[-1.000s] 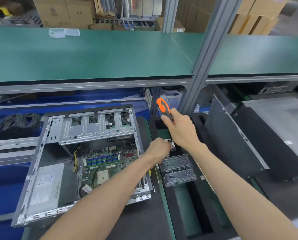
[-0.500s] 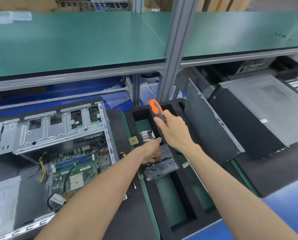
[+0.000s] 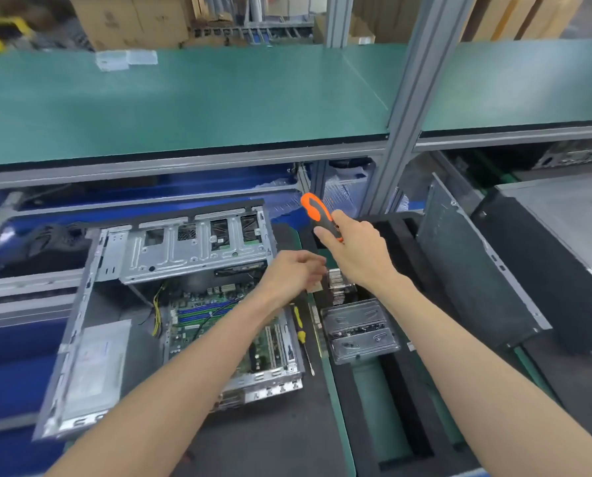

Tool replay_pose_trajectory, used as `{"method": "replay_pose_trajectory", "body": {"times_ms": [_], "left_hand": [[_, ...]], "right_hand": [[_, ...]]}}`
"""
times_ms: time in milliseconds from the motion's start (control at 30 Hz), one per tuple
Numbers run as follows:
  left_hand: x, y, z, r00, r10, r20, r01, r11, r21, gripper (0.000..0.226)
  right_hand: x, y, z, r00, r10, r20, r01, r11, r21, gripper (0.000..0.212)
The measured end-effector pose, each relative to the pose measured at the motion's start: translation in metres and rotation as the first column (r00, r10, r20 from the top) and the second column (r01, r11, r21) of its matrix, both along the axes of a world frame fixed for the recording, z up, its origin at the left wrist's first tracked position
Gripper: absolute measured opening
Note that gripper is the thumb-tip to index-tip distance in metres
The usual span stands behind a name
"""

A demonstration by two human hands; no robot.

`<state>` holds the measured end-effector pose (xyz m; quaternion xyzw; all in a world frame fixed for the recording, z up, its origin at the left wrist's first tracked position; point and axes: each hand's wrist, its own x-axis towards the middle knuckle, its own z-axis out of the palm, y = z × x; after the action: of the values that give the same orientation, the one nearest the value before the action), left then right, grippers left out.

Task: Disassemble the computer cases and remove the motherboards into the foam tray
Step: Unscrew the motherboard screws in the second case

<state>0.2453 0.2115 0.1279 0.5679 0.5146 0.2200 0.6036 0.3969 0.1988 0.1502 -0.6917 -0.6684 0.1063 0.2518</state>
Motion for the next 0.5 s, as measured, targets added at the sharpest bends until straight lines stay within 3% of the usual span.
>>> {"method": "replay_pose_trajectory", "body": {"times_ms": [100,200,367,500], "left_hand": [[-0.045,0.001,0.011,0.988,0.143,0.06,-0.145,0.989,0.038,0.019],[-0.096,-0.002,0.016,0.967,0.254,-0.013,-0.251,0.962,0.108,0.018],[-0.184,-0.013,0.015,0.878,0.402,-0.259,-0.296,0.882,0.366,0.015],[-0.231,-0.016,0.012,0.798,0.48,-0.364,-0.303,0.842,0.446,0.02]], "right_hand": [[-0.032,0.007,0.01,0.987,0.146,-0.06,-0.149,0.988,-0.043,0.027],[-0.065,0.01,0.016,0.966,0.257,-0.034,-0.259,0.962,-0.082,0.023],[-0.107,0.013,0.016,0.957,0.268,0.108,-0.249,0.955,-0.163,0.019],[-0.129,0.014,0.01,0.958,0.238,0.158,-0.202,0.956,-0.213,0.017]]}}
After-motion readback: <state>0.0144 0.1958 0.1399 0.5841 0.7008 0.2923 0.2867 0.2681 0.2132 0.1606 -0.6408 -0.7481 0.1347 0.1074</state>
